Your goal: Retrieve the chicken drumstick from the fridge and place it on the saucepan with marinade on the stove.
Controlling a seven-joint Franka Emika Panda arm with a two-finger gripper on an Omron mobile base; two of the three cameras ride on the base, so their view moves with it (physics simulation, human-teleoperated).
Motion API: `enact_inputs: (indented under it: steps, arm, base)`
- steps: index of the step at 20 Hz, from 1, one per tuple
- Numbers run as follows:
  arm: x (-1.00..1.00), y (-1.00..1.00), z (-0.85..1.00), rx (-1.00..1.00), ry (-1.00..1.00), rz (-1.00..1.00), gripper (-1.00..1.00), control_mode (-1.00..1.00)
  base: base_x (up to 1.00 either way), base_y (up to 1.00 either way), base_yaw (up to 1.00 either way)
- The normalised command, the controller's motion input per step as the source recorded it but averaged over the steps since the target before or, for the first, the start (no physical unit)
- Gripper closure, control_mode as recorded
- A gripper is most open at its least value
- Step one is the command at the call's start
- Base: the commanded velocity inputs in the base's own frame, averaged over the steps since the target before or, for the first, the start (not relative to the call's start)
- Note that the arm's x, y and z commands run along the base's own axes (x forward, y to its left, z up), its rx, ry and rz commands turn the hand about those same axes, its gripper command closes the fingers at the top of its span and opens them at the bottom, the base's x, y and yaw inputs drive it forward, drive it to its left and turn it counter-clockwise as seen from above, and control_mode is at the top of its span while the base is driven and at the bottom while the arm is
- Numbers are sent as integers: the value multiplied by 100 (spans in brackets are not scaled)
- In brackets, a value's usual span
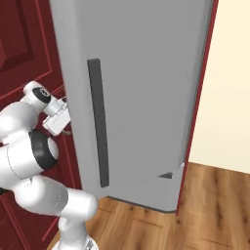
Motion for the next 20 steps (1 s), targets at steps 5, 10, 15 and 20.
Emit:
enact_inputs:
  steps: [5, 10, 15, 20]
  arm:
    - [-91, -100, -2, -2, 0, -29, -100, -100]
    - [-91, -100, 0, 0, 0, -21, -100, -100]
    - [-78, -100, 2, 0, 0, -3, -100, -100]
    - [-26, -100, 10, 0, -1, 11, -100, -100]
  base:
    - [0, 0, 0]
    - [0, 0, 0]
    - [0, 0, 0]
    - [0, 0, 0]
